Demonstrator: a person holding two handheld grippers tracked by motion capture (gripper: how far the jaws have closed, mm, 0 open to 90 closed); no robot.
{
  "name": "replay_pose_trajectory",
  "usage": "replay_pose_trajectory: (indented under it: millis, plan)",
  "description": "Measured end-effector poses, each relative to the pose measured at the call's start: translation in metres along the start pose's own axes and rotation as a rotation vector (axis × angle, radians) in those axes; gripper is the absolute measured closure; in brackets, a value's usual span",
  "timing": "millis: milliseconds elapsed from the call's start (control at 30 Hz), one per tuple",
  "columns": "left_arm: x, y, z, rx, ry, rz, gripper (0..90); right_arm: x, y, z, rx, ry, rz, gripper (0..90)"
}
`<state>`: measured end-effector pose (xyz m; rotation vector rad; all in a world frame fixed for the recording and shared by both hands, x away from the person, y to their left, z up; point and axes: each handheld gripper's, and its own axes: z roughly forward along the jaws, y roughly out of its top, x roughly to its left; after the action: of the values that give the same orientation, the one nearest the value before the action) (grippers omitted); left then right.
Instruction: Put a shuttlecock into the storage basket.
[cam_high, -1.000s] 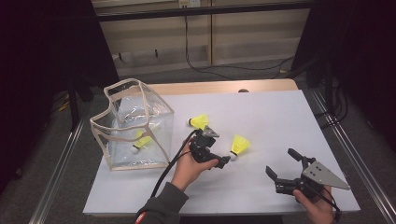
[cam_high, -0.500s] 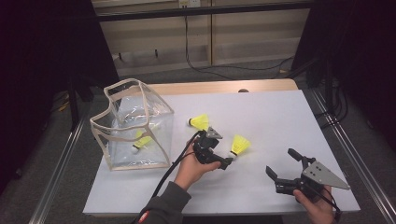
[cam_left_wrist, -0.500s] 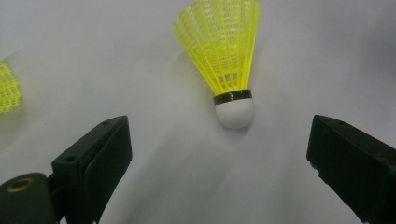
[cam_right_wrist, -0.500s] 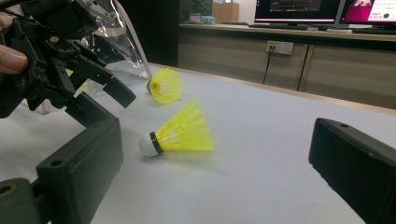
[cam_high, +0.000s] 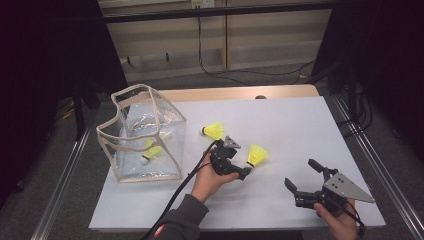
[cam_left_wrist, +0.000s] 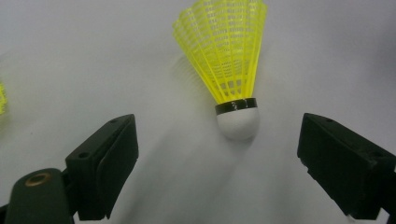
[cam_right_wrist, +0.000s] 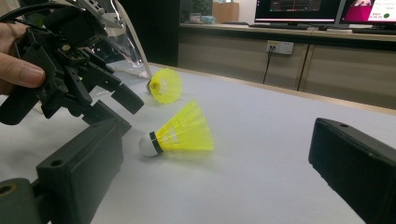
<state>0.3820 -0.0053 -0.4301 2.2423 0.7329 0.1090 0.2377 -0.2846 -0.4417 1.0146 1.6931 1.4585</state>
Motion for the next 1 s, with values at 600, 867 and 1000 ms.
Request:
replay_pose_trajectory:
  millis: [600,867,1000]
  plan:
    - [-0.006,0.001,0.013,-0.012,0.004,0.011,27.0,-0.001,0.000,-0.001,-0.007,0.000,0.002,2.7]
    - [-0.008,-0.001,0.023,-0.006,0.004,0.009,36.9,-0.001,0.000,0.000,-0.004,-0.002,0.003,2.6]
    - [-0.010,-0.002,0.027,-0.002,0.007,0.012,41.3,-0.002,0.000,-0.001,-0.006,0.000,0.003,2.7]
